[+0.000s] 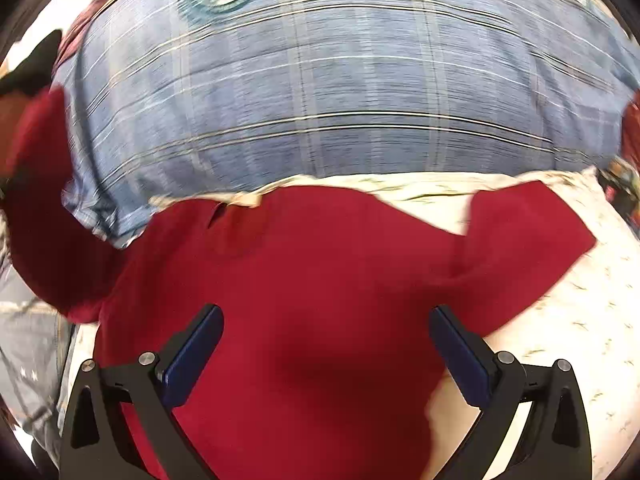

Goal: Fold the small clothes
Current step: 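Fold the sleeve across the sweater body with the left gripper and release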

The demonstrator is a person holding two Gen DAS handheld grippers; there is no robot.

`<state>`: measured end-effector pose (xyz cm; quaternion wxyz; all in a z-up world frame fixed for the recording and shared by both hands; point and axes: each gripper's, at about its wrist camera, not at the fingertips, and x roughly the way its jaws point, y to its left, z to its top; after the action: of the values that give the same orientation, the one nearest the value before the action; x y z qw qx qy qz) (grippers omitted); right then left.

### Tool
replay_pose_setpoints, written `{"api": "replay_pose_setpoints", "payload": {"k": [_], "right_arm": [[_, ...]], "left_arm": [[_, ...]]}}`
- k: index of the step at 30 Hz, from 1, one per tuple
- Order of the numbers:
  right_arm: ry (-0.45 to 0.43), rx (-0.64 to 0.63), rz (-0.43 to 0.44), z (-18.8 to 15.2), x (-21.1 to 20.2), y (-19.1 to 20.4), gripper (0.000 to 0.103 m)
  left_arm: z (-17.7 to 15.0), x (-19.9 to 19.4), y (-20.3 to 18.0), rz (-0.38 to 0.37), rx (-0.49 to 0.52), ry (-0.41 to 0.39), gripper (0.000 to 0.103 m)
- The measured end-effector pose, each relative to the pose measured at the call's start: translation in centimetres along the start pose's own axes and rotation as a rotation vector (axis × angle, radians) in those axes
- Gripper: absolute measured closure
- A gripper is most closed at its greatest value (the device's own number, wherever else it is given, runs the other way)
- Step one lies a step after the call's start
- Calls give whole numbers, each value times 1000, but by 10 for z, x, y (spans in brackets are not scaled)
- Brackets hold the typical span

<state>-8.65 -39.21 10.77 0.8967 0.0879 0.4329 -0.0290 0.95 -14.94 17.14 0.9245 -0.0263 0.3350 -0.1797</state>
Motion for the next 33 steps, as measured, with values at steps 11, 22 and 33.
{"api": "replay_pose_setpoints", "payload": {"k": [11,22,33], "right_arm": [[-4,57,-30,-3,-9,-47,1],[20,-29,84,6,13,-6,2],[130,-187,15,-14,77,19,76]], "left_arm": [[-78,83,-79,-85,41,207,70],[-64,-29,43,293,-2,6,33],[-118,8,95,364,-127,199,32]]}}
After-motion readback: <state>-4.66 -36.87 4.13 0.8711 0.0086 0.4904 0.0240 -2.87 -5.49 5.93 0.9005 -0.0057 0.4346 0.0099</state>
